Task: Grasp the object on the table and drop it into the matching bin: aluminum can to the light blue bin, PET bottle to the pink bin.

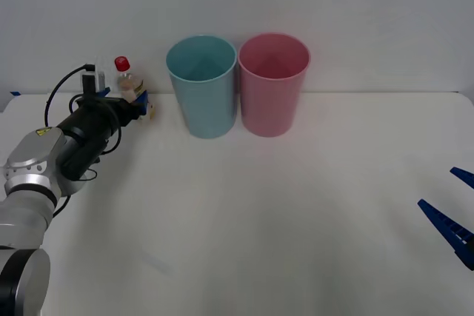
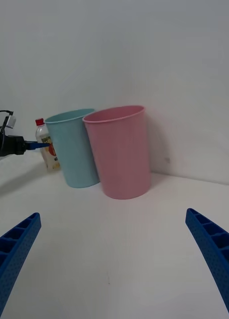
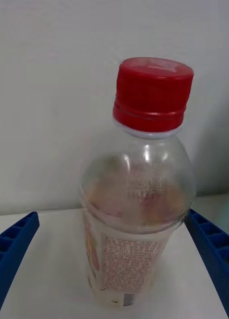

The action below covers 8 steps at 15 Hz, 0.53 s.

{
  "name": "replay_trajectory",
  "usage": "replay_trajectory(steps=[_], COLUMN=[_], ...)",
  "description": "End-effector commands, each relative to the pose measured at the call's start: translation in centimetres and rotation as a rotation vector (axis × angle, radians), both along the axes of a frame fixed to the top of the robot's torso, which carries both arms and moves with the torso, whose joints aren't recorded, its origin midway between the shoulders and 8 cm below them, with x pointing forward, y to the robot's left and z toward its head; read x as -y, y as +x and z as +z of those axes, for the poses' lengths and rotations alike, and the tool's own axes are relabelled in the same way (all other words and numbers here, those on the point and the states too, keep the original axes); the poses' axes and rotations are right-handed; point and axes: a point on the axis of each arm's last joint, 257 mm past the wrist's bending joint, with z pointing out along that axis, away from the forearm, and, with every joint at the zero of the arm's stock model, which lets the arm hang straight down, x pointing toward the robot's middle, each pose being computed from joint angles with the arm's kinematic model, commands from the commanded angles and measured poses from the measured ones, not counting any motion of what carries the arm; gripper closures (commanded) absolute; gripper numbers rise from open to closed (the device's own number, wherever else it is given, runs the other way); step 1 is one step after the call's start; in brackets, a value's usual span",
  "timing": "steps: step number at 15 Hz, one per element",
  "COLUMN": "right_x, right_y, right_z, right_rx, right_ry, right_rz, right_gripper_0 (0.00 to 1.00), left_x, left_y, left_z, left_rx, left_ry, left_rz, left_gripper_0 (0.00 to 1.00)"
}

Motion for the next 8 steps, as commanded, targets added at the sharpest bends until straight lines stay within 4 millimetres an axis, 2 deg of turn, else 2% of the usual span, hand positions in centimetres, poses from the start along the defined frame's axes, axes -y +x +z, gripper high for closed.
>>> replay_trajectory(steps=[1,5,8], right_x=[0.0,0.0,0.0], right_y=[0.0,0.0,0.0], right_z=[0.0,0.0,0.0], right_rx=[0.0,0.0,0.0], right_ry=[0.0,0.0,0.0], right_rz=[0.0,0.0,0.0], right_gripper_0=[0.0,0.0,0.0], left_x=[0.4,1.8,1.9], left_y=[1.2,1.7,1.7], left_z=[0.5,0.8,0.7], left_rx=[-0.016,-0.014,-0.016], left_ry=[0.009,0.002,0.005], left_rz=[0.008,0.011,0.013], left_gripper_0=[0.0,0.0,0.0])
